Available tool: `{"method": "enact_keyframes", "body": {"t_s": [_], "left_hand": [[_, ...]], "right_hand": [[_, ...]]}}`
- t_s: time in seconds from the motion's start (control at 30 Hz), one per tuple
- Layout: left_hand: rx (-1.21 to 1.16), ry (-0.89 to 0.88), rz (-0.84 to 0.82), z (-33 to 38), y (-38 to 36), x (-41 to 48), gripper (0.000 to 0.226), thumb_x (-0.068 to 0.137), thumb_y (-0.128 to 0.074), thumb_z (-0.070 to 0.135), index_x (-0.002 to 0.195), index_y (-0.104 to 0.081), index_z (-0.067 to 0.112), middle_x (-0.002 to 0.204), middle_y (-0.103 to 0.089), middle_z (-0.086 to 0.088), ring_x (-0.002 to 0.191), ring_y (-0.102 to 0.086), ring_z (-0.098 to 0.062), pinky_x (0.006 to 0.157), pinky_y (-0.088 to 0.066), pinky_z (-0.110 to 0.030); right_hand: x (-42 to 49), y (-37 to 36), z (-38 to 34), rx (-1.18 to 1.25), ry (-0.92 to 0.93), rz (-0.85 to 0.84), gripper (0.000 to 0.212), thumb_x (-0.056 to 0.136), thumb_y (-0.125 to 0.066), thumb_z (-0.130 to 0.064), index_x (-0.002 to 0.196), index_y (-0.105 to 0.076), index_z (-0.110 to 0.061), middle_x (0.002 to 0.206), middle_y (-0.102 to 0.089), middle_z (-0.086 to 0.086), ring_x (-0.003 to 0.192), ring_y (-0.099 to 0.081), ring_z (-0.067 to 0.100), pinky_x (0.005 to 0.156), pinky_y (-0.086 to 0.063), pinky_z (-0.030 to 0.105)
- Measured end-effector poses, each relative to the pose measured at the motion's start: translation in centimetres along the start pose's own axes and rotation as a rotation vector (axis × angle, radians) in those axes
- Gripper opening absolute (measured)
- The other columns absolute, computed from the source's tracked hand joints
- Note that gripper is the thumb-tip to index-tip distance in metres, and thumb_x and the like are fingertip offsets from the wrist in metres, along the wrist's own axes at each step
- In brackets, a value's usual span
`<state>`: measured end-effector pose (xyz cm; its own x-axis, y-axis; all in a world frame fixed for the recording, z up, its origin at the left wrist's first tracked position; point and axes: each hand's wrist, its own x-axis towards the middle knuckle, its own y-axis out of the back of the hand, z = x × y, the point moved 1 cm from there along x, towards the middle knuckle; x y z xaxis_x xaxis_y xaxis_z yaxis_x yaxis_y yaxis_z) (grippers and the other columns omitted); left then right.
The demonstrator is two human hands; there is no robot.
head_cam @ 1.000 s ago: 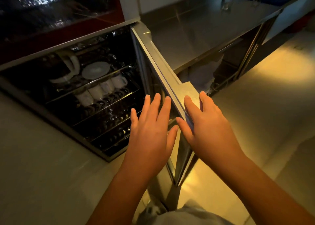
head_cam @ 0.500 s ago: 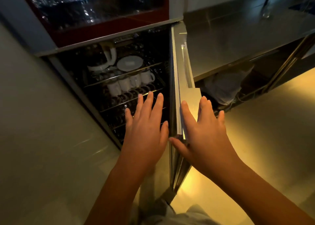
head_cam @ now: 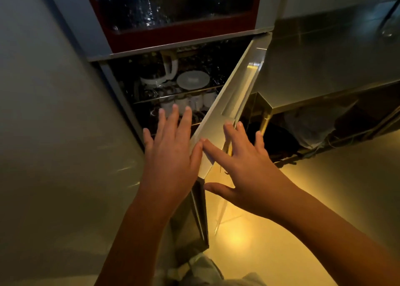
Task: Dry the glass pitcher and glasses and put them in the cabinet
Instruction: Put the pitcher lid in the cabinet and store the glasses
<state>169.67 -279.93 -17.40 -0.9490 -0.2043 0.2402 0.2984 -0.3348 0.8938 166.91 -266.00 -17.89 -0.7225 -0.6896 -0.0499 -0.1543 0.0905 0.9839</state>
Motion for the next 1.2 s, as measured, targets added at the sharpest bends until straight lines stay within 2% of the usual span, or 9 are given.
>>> {"method": "enact_keyframes", "body": {"t_s": [0.13,0.33,0.5,0.73,0.8,0.87,1.0,1.13,1.2], "left_hand": [[0.003,0.043,0.018,-1.1,0.1,0.5,0.058,0.097,-0.031,0.036,0.146,-0.002,0.025,0.156,0.005,0.003,0.14,0.013,-0.013,0.107,0.011,-0.038],[0.051,0.109,0.057,-2.9,0.1,1.3,0.058,0.097,-0.032,0.034,0.143,0.003,0.026,0.155,0.011,0.0,0.135,0.022,-0.012,0.102,0.014,-0.036],[0.059,0.056,0.188,-3.7,-0.5,2.2,0.058,0.088,-0.034,0.036,0.139,-0.034,0.009,0.147,-0.028,-0.019,0.135,-0.014,-0.034,0.096,-0.004,-0.056],[0.212,0.106,0.283,-6.0,-2.1,4.4,0.058,0.08,-0.053,0.031,0.132,-0.045,0.006,0.138,-0.043,-0.023,0.127,-0.025,-0.036,0.09,-0.014,-0.06],[0.221,0.124,0.277,-6.4,-2.5,4.9,0.058,0.08,-0.059,0.026,0.133,-0.044,0.006,0.14,-0.039,-0.022,0.128,-0.021,-0.035,0.091,-0.011,-0.06],[0.154,0.161,0.226,-6.9,-2.6,5.4,0.062,0.087,-0.059,0.024,0.142,-0.032,0.01,0.15,-0.019,-0.015,0.133,-0.002,-0.03,0.097,0.001,-0.055],[0.179,0.243,0.111,-8.7,-2.8,6.7,0.066,0.097,-0.037,0.035,0.147,0.003,0.021,0.154,0.015,-0.005,0.127,0.029,-0.02,0.1,0.017,-0.043],[0.192,0.271,0.04,-10.1,-2.6,8.0,0.064,0.098,-0.032,0.034,0.146,0.008,0.02,0.154,0.015,-0.006,0.125,0.03,-0.018,0.1,0.016,-0.042],[0.17,0.248,0.082,-10.7,-2.7,8.1,0.066,0.096,-0.043,0.03,0.146,-0.004,0.016,0.155,0.003,-0.01,0.13,0.019,-0.021,0.102,0.009,-0.044]], "right_hand": [[2.3,-0.4,-0.4,0.042,0.079,0.035,0.068,0.091,-0.041,-0.046,0.144,0.001,-0.04,0.153,0.023,0.007,0.138,0.023,0.029,0.106,0.013,0.044],[5.7,-1.4,-1.0,0.102,0.174,0.053,0.076,0.093,-0.044,-0.04,0.145,0.01,-0.03,0.148,0.031,0.004,0.136,0.027,0.025,0.103,0.013,0.033],[8.6,-1.6,-1.0,0.134,0.274,0.035,0.078,0.092,-0.046,-0.038,0.146,0.01,-0.025,0.143,0.038,0.003,0.136,0.029,0.02,0.106,0.009,0.029],[13.8,-2.7,-0.9,0.06,0.341,0.063,0.077,0.093,-0.046,-0.037,0.142,0.014,-0.032,0.144,0.037,0.002,0.137,0.026,0.021,0.106,0.01,0.034],[15.3,-2.8,-1.1,0.053,0.339,0.064,0.074,0.094,-0.043,-0.037,0.143,0.014,-0.032,0.143,0.038,0.001,0.137,0.026,0.024,0.107,0.011,0.037],[16.7,-2.9,-1.5,0.015,0.343,0.068,0.073,0.094,-0.041,-0.037,0.144,0.012,-0.03,0.141,0.039,0.002,0.136,0.027,0.026,0.108,0.011,0.04],[19.5,-3.1,-2.1,-0.063,0.348,0.097,0.077,0.092,-0.046,-0.04,0.146,0.008,-0.028,0.141,0.037,0.005,0.136,0.027,0.031,0.107,0.012,0.045],[22.8,-3.7,-2.7,-0.105,0.343,0.142,0.077,0.093,-0.047,-0.038,0.146,0.008,-0.027,0.145,0.034,0.007,0.137,0.024,0.031,0.108,0.009,0.047],[24.6,-4.2,-2.8,-0.107,0.358,0.141,0.078,0.094,-0.047,-0.036,0.145,0.01,-0.028,0.145,0.035,0.005,0.137,0.025,0.03,0.11,0.007,0.046]]}}
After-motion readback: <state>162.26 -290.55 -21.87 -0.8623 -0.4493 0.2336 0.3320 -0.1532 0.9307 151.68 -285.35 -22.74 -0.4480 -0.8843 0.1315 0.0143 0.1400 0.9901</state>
